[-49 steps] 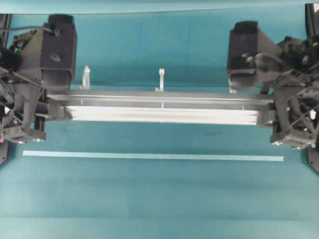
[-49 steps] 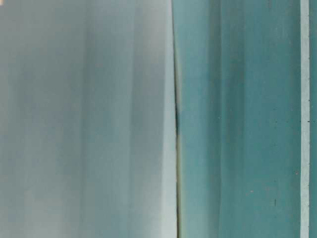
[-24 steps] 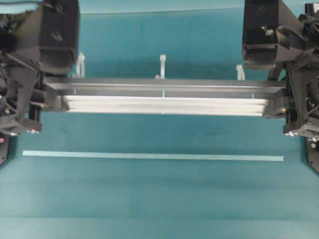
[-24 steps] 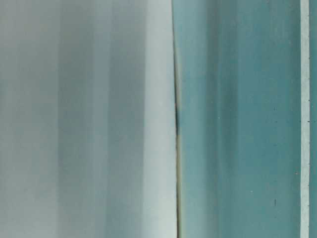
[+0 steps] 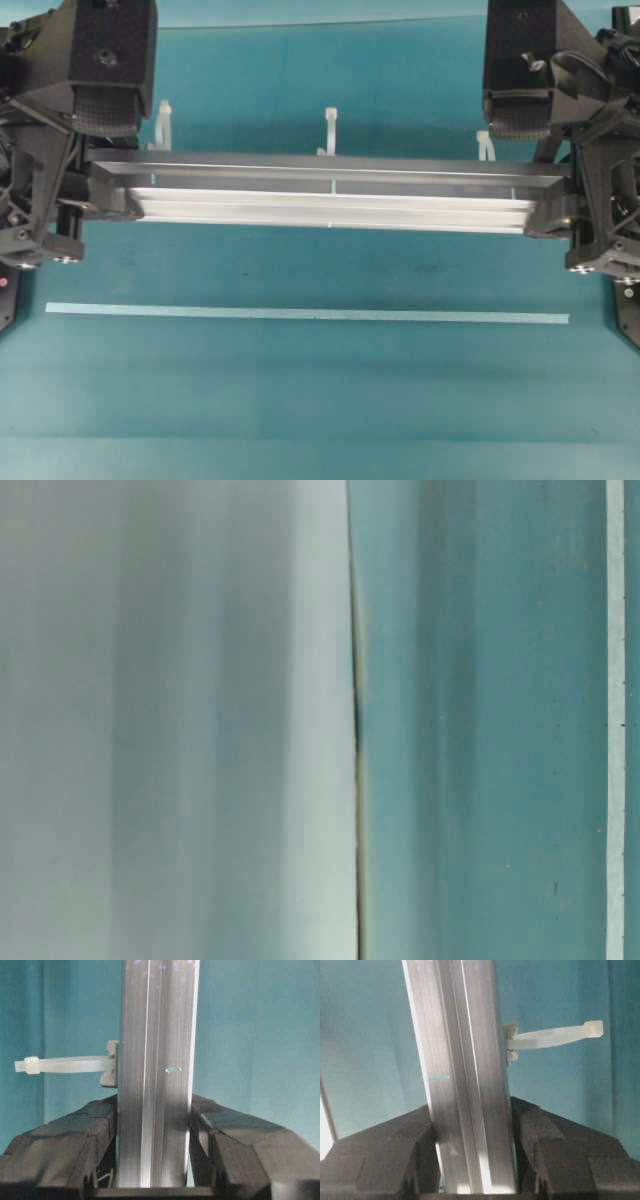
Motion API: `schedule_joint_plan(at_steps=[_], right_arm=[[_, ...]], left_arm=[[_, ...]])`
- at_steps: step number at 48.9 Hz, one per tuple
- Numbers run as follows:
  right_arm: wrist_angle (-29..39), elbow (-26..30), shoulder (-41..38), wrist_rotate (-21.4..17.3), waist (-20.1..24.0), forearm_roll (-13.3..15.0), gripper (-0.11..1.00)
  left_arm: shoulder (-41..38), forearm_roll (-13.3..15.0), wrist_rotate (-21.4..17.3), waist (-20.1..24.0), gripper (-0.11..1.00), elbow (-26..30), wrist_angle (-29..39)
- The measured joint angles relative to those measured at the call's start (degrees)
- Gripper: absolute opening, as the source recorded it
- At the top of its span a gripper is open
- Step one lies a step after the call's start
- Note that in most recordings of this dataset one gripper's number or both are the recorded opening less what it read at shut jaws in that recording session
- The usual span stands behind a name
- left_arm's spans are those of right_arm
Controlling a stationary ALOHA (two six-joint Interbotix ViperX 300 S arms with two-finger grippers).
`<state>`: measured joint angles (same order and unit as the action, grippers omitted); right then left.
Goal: Lift the large metal rail with both hands.
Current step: 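Lift the rail upward and back with both grippers together, then lower the held rail back down onto the table with both grippers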
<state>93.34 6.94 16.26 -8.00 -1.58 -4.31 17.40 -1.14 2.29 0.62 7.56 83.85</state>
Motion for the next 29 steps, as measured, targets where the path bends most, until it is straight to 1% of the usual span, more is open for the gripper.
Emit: schedule_joint_plan(at_steps=[19, 24, 29], right_arm=[[0.0, -0.4, 0.1, 0.0, 0.0, 0.0, 0.39], [-0.1, -2.2, 0.4, 0.0, 0.0, 0.0, 0.39], [-0.8, -4.4, 0.4, 0.0, 0.0, 0.0, 0.39]], left_arm=[[-0.1, 0.1, -0.2, 0.2, 0.35, 0.0, 0.0], [-0.1, 0.1, -0.3, 0.2, 0.36, -0.5, -0.2], [-0.1, 0.0, -0.3, 0.3, 0.36, -3.3, -1.1]])
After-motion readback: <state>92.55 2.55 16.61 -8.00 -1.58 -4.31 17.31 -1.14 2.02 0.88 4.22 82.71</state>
